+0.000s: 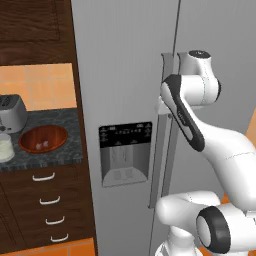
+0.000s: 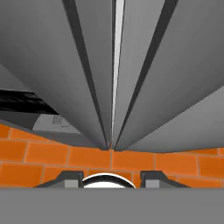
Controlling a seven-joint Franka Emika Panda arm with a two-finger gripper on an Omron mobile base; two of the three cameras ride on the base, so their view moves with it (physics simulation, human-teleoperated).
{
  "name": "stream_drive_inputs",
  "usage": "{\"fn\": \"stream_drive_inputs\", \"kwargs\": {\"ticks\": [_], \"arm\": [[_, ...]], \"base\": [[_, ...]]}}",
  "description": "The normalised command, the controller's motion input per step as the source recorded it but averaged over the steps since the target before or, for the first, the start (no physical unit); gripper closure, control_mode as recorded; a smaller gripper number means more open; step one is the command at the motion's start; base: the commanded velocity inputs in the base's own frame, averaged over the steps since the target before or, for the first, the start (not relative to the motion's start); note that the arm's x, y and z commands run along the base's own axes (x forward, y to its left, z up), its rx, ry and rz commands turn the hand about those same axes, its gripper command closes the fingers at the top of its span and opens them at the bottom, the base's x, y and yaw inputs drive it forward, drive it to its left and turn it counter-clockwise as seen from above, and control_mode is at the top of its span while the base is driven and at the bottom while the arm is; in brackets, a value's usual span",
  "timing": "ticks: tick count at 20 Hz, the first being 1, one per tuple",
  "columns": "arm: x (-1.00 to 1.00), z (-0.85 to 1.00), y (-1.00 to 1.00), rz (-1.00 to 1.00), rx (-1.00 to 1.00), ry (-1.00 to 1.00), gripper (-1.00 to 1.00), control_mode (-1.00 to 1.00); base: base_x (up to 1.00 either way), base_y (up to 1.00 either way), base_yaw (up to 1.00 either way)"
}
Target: Grab a lemon wedge from the fridge and one ice cube from the ice bowl, and put them in the glass of lemonade.
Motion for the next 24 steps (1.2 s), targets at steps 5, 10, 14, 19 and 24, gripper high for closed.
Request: {"fn": "stream_drive_inputs", "kwargs": {"ticks": [5,10,14,19,24], "arm": [[-0.51,0.0,-0.11,-0.05,0.0,-0.01,-1.0,-1.0],[-0.78,-0.09,-0.17,-0.1,0.0,0.0,-1.0,-1.0],[-0.79,-0.21,-0.13,-0.07,0.0,-0.04,-1.0,-1.0],[0.0,0.0,0.0,0.0,0.0,0.0,-1.0,1.0],[0.0,0.0,0.0,0.0,0.0,0.0,-1.0,1.0]], "base": [[0.0,0.0,0.0],[0.0,0.0,0.0],[0.0,0.0,0.0],[-0.75,-0.02,-0.03],[-0.87,0.16,0.0]]}}
